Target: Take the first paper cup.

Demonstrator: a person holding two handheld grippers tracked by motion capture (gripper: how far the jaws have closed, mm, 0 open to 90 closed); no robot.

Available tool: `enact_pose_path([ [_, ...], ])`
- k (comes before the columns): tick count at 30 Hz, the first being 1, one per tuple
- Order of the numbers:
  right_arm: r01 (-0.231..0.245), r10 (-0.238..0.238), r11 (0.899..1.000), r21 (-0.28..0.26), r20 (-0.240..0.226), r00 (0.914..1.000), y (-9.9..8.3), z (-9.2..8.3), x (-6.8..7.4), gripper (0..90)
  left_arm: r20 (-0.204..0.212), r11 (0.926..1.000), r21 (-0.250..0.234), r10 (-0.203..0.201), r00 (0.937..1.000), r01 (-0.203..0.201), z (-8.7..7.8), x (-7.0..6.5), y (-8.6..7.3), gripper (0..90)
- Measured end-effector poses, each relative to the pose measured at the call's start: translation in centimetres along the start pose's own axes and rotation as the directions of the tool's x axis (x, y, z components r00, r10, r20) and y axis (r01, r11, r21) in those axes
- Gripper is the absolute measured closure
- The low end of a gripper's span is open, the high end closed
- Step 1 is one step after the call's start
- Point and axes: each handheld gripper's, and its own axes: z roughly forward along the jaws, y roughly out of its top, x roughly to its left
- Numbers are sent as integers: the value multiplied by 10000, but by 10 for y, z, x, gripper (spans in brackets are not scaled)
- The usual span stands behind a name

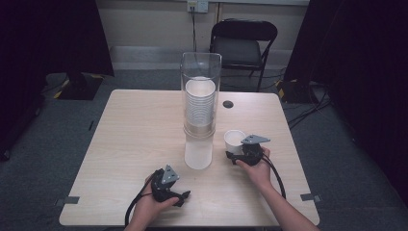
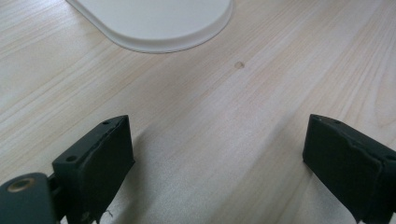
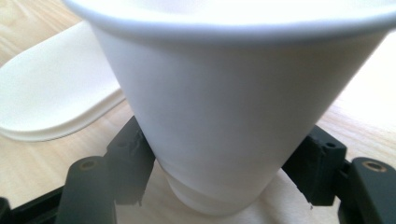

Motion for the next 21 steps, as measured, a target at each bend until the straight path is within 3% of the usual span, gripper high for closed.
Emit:
enact_pose_path([
  [2, -62, 61, 9999, 93, 111, 9999, -1, 1, -2, 250, -2, 10000, 9, -10, 10000, 10, 0, 0, 0, 80],
  [8, -160, 154, 9997, 204, 258, 9995, -3, -6, -4, 195, -47, 9999, 127, 15, 10000, -15, -1, 0, 1, 80],
  [17, 169, -192, 9984, 548, 416, 9989, -6, -35, -3, 184, -6, 10000, 4, -7, 10000, 7, 0, 0, 0, 80],
  [21, 188, -201, 9994, 300, 432, 9989, -10, -51, 3, 193, 0, 10000, 2, -12, 10000, 12, 0, 0, 0, 80],
])
